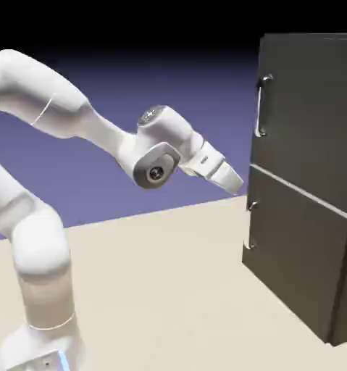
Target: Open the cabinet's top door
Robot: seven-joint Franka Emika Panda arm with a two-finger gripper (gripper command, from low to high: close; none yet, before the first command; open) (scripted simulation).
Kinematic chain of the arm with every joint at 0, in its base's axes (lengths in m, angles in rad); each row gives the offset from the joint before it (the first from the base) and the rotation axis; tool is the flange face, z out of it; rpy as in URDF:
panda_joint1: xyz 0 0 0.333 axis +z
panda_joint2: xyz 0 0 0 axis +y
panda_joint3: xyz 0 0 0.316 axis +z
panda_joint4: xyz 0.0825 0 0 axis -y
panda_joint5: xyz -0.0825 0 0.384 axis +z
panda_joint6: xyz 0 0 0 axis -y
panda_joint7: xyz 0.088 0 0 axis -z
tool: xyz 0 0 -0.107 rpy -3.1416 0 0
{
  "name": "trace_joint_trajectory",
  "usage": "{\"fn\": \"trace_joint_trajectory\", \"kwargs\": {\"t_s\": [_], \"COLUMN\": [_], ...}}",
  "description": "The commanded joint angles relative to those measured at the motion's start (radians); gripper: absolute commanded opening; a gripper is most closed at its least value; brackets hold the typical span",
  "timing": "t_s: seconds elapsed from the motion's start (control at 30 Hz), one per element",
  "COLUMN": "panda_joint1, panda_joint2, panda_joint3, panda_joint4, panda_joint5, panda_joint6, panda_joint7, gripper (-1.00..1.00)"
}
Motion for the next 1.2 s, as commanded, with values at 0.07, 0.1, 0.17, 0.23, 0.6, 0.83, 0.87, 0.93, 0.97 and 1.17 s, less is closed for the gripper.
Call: {"fn": "trace_joint_trajectory", "kwargs": {"t_s": [0.07,0.1,0.17,0.23,0.6,0.83,0.87,0.93,0.97,1.17], "panda_joint1": [0.078,0.104,0.155,0.207,0.492,0.674,0.699,0.751,0.777,0.933], "panda_joint2": [0.109,0.145,0.218,0.29,0.689,0.942,0.979,1.051,1.087,1.305], "panda_joint3": [-0.095,-0.127,-0.191,-0.254,-0.604,-0.827,-0.858,-0.922,-0.954,-1.144], "panda_joint4": [0.022,0.03,0.044,0.059,0.141,0.193,0.2,0.215,0.222,0.267], "panda_joint5": [0.111,0.148,0.221,0.295,0.701,0.959,0.996,1.07,1.107,1.328], "panda_joint6": [-0.03,-0.04,-0.06,-0.08,-0.191,-0.261,-0.271,-0.291,-0.301,-0.362], "panda_joint7": [-0.037,-0.05,-0.075,-0.1,-0.237,-0.324,-0.337,-0.362,-0.374,-0.449], "gripper": [0.0,0.0,0.0,0.0,0.0,0.0,0.0,0.0,0.0,0.0]}}
